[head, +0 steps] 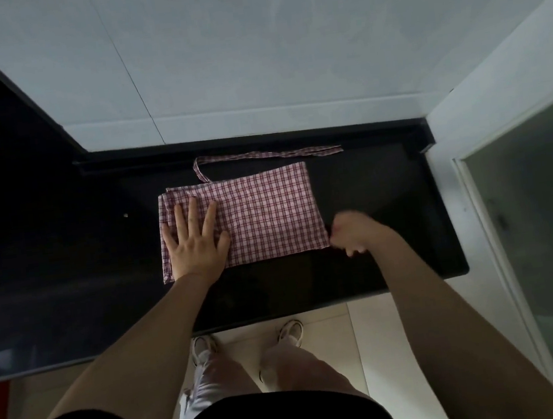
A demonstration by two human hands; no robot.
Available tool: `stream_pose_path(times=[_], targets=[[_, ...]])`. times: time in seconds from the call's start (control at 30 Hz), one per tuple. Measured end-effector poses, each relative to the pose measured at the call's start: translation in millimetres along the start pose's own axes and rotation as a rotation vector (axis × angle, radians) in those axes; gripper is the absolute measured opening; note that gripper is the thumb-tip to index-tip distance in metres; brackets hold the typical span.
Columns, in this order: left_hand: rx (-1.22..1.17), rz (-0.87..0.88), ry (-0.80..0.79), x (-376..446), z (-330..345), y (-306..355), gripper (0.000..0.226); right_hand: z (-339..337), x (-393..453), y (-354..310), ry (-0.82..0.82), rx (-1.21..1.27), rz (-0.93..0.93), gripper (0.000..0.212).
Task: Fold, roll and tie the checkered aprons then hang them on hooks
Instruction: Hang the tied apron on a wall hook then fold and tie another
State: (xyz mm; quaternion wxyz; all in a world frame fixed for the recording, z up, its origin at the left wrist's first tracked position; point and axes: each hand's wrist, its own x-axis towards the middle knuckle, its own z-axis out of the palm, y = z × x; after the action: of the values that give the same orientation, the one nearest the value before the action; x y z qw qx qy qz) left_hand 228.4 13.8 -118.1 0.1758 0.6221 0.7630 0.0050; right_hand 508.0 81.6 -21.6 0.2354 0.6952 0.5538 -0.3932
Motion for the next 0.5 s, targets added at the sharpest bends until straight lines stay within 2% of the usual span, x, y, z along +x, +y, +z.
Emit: stream_pose_path(times=[0.1,0.13,0.17,0.23,0.3,0.37,0.5], targets=[[-0.023,0.018,0.118,-2,-4,2,0.058,-14,13,-21,0.566,0.315,-0.211,0.019],[-0.017,0.027,0.166,0,-5,3,0.054,-17,17,-30,0.639,0.415,-0.317,0.022],[-0.014,0.029,0.2,3,-4,2,0.053,-19,22,-40,0.615,0.45,-0.406,0.024],[-0.018,0.039,0.229,7,-3,2,0.053,-27,31,-59,0.442,0.478,-0.473,0.025],[-0.023,0.049,0.191,8,-1,-1,0.06,-35,39,-77,0.263,0.498,-0.351,0.027],[-0.014,0.059,0.138,9,3,-4,0.066,-40,44,-85,0.152,0.443,-0.207,0.034],[0.0,0.057,0.111,12,3,-4,0.067,-38,51,-82,0.105,0.471,-0.203,0.046]])
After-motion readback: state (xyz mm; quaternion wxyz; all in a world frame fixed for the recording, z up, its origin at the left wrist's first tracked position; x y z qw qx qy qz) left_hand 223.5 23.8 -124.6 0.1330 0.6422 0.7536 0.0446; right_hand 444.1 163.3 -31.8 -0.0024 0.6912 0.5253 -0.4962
